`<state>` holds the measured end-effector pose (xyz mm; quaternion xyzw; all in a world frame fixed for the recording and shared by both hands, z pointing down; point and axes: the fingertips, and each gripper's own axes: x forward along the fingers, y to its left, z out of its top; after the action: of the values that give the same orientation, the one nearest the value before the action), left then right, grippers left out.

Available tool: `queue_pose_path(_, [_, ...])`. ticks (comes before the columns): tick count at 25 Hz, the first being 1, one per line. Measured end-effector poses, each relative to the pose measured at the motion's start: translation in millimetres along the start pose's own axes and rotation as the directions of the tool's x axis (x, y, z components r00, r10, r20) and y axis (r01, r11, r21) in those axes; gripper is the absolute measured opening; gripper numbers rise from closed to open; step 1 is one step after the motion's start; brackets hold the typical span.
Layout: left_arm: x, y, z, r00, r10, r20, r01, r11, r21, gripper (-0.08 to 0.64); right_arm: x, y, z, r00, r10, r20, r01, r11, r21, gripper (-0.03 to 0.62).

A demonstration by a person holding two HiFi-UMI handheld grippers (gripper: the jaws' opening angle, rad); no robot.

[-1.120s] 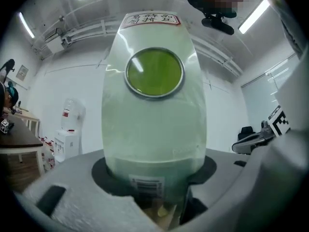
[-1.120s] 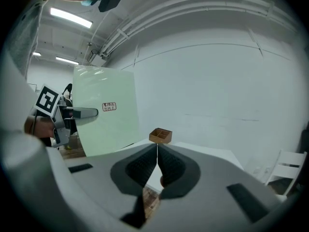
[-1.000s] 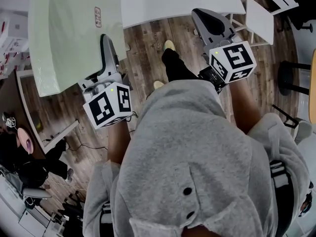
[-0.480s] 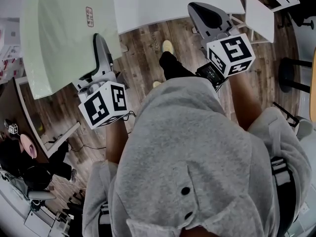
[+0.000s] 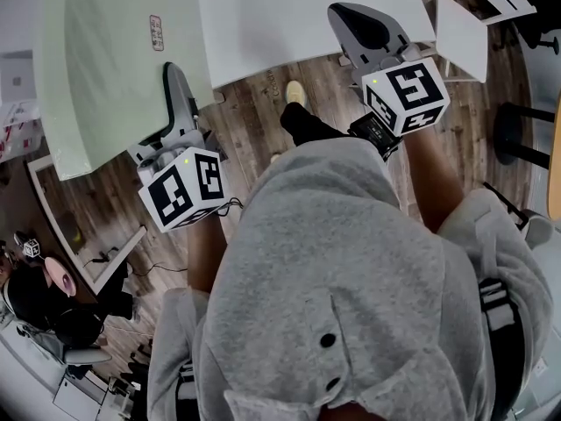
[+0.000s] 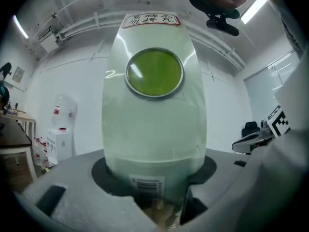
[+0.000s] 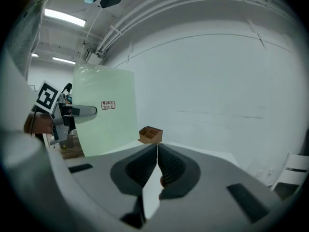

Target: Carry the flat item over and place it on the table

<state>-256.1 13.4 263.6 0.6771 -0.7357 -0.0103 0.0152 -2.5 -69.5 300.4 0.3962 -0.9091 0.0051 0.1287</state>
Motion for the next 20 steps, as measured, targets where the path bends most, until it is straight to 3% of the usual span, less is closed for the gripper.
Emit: queue_pose_path(20, [126, -21, -9, 0.997, 0.002, -0.075, 0.001, 1.000, 0.028, 0.272, 87, -88, -8, 1.000, 0.018, -0.013, -0.017, 0.997, 0.078, 0.028])
